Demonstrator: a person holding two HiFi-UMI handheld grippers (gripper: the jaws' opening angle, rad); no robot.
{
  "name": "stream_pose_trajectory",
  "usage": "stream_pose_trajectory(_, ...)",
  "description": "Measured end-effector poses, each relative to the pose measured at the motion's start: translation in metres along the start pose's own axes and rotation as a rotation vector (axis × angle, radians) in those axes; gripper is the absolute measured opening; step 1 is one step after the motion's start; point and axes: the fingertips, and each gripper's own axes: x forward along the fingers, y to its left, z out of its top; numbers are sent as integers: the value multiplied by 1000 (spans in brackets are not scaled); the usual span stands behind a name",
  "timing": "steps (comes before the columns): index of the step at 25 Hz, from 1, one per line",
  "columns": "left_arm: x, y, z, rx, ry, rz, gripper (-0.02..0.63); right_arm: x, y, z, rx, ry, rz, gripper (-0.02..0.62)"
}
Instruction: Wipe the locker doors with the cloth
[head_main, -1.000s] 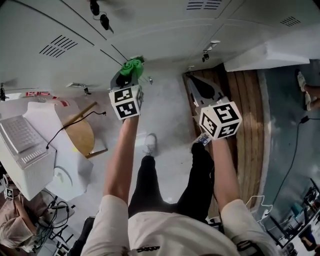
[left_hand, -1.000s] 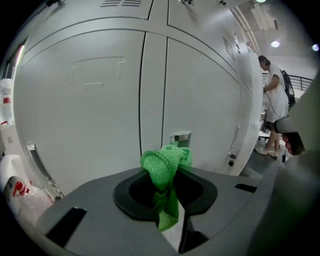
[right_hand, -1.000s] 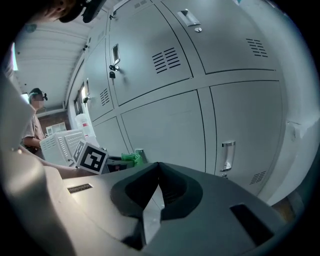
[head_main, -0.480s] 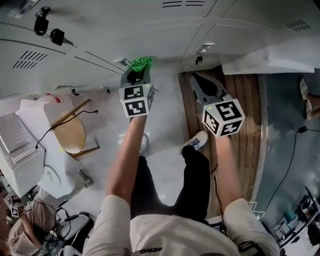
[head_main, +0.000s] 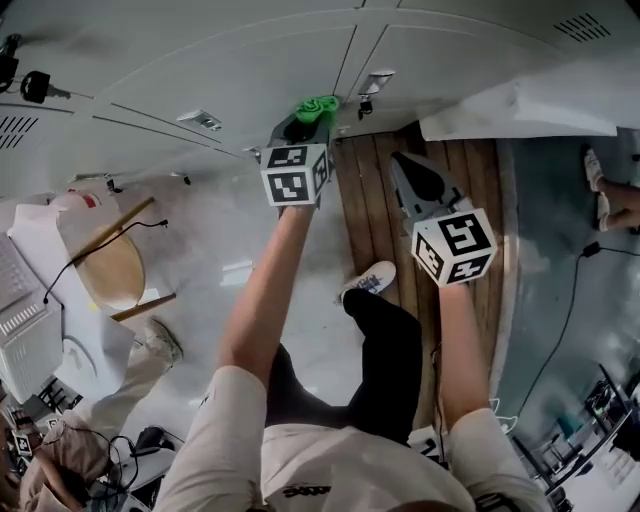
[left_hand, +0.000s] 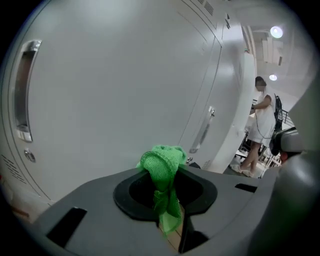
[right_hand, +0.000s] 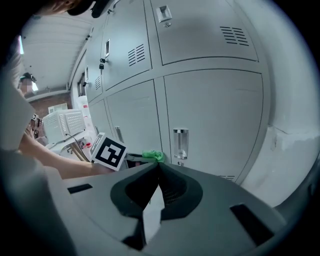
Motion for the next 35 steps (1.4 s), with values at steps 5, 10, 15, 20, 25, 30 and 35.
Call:
stream_pose_trajectory(5, 4, 1, -11, 21, -31, -47, 89, -8, 1, -18, -19, -7, -35, 9)
stream_pose_trajectory(10, -24, 68, -32, -3, -17, 45, 89, 0, 23, -42, 0, -8, -44, 9)
stream_pose_trajectory(15, -66, 160, -58, 20, 10, 149, 89, 27, 50, -62, 9, -20, -35, 9)
stream_pose_trajectory(20, -87, 216, -88, 25, 39, 167, 89, 53, 73, -77, 30, -32, -26, 9)
stream_pose_trajectory(25, -58, 202, -107, 23, 73, 76, 89, 62, 73, -88, 40, -44, -45, 9)
stream_pose_trajectory(30, -7, 143, -115, -7, 139, -74, 89, 46, 55, -101, 57, -28, -97, 8)
stream_pose_trajectory(35, 28, 55, -86, 8, 159, -211, 89, 7, 41, -98, 77, -6, -147, 9)
